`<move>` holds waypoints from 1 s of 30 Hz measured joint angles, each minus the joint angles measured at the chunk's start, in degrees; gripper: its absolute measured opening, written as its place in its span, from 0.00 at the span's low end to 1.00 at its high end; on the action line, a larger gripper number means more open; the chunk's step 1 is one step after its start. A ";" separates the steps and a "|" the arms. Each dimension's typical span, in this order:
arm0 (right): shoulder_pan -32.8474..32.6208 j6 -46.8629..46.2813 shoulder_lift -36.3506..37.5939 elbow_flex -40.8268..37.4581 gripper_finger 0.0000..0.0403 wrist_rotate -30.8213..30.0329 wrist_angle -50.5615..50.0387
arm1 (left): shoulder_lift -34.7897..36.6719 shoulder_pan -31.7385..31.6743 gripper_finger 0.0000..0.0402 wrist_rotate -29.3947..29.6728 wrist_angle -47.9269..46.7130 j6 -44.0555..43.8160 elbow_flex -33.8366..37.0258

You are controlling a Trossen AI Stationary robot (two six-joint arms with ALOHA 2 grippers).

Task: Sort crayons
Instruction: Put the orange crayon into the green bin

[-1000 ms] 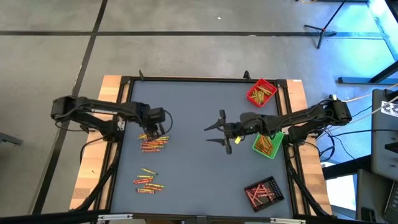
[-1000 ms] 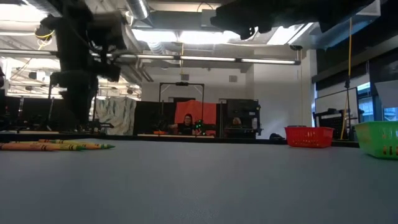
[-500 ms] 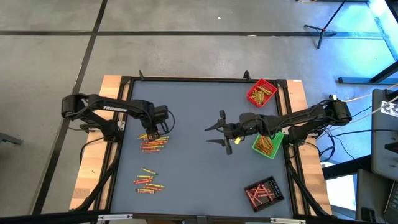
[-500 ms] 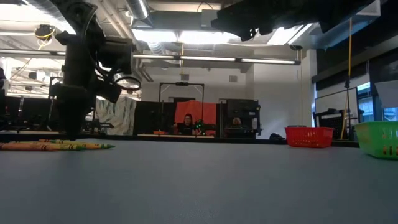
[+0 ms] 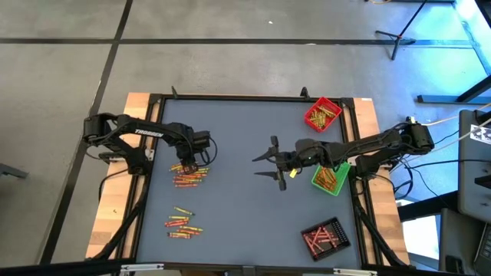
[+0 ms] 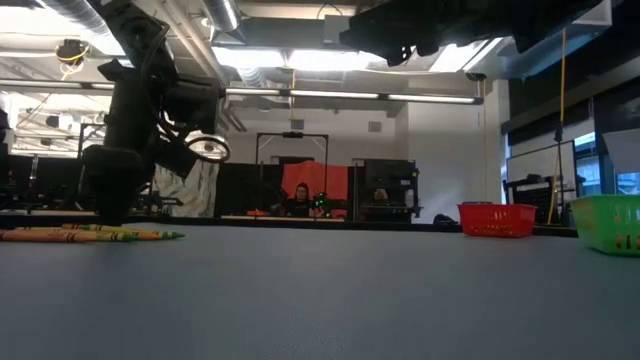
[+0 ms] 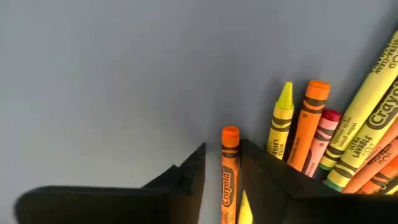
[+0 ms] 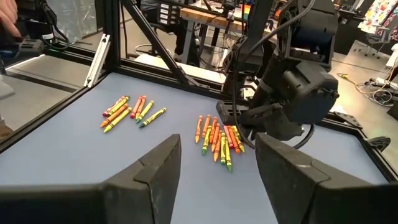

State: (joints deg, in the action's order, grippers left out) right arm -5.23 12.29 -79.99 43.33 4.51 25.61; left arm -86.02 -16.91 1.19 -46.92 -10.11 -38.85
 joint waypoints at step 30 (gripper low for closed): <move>0.00 -6.27 -2.68 -0.04 0.52 -2.18 -2.44 | 15.85 22.26 0.04 27.86 10.84 5.90 -12.91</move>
State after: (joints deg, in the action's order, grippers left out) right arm -5.23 6.02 -82.66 43.29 2.33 23.17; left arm -70.18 5.34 29.04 -36.08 -4.20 -51.76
